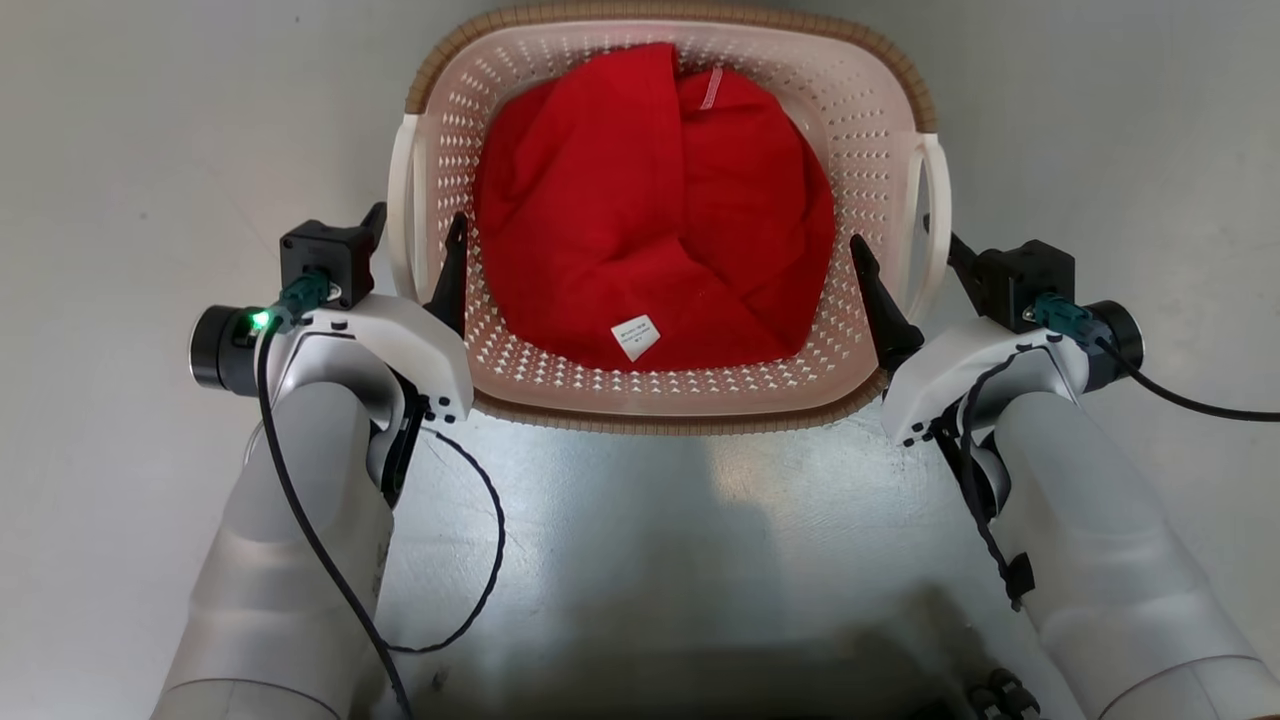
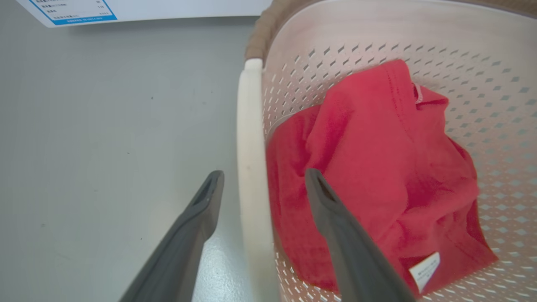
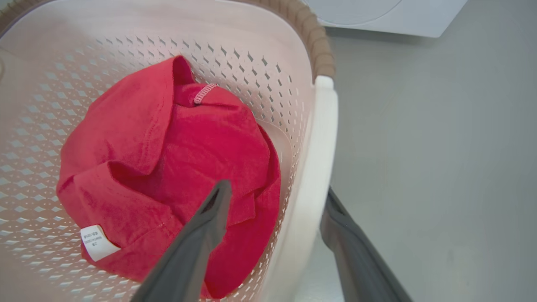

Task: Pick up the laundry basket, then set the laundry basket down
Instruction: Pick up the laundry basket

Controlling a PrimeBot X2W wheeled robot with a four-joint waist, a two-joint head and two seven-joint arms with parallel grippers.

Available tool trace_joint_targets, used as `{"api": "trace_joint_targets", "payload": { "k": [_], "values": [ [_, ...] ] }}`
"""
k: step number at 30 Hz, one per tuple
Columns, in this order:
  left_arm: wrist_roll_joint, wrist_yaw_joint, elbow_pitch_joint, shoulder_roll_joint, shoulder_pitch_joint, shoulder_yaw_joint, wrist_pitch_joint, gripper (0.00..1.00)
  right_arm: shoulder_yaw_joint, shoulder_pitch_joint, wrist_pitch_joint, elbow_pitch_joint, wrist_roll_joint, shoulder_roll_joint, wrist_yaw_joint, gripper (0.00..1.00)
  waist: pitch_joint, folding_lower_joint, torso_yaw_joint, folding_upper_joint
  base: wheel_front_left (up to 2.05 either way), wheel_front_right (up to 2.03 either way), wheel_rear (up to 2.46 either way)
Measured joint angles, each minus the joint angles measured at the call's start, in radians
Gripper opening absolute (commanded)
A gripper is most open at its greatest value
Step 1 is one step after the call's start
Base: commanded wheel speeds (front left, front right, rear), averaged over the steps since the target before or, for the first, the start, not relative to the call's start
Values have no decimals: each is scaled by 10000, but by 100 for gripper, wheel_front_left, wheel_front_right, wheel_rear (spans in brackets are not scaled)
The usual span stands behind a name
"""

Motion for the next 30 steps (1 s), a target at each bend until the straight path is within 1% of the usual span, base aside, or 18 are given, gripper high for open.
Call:
{"api": "trace_joint_targets", "payload": {
  "k": [14, 18, 30],
  "values": [
    [-71, 75, 82, 23, -217, -4, 0, 100, 775, -136, 0, 217, 1028, -12, 0, 100, 385, 0, -41, 0, 0, 0, 0],
    [-71, 77, 100, 58, -219, -21, 0, 100, 905, -244, 0, 238, 1124, -15, 0, 100, 441, 0, -62, 0, 0, 0, 0],
    [-88, 86, 155, 98, -383, -36, -2, 100, 807, -379, 0, 280, 1442, -27, 0, 100, 518, 0, -72, 0, 0, 0, 0]
  ]
}}
